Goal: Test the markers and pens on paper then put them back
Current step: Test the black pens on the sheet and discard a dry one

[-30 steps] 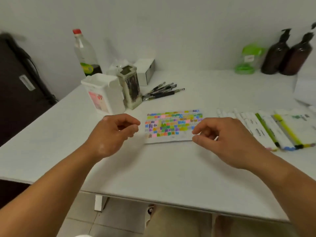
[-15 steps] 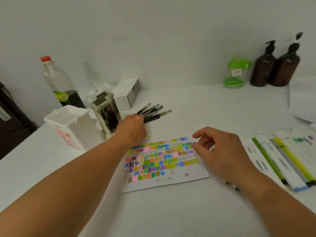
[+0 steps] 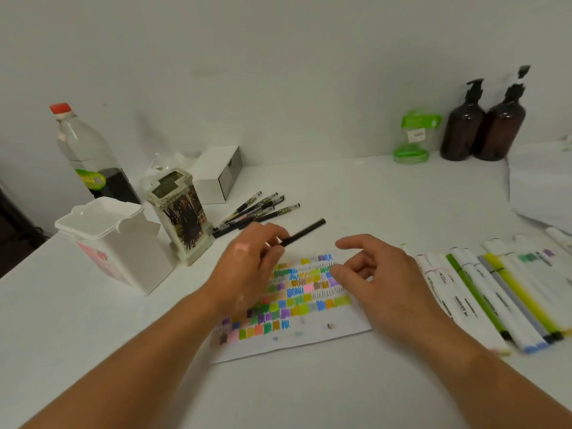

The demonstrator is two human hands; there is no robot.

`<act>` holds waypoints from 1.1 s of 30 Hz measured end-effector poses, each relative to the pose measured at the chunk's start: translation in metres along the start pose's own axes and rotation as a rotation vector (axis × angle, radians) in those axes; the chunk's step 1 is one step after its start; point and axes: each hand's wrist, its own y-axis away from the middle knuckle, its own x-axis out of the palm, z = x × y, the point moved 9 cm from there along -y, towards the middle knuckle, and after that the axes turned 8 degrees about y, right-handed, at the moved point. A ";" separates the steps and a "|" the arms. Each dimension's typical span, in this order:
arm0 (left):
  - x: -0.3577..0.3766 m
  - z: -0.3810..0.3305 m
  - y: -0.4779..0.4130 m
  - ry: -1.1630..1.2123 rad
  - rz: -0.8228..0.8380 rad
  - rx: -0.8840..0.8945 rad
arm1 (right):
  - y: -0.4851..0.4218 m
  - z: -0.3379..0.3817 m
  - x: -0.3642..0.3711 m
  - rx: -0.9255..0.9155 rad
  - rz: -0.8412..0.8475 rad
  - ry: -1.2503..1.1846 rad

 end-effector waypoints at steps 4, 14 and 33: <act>0.016 -0.027 0.029 0.109 0.065 0.102 | 0.003 0.006 0.021 0.069 0.117 -0.360; 0.025 -0.047 0.035 0.101 0.141 0.298 | 0.005 0.021 0.033 -0.009 0.126 -0.428; 0.022 0.014 0.030 -0.110 0.369 0.051 | 0.024 0.016 0.054 0.103 0.271 -0.223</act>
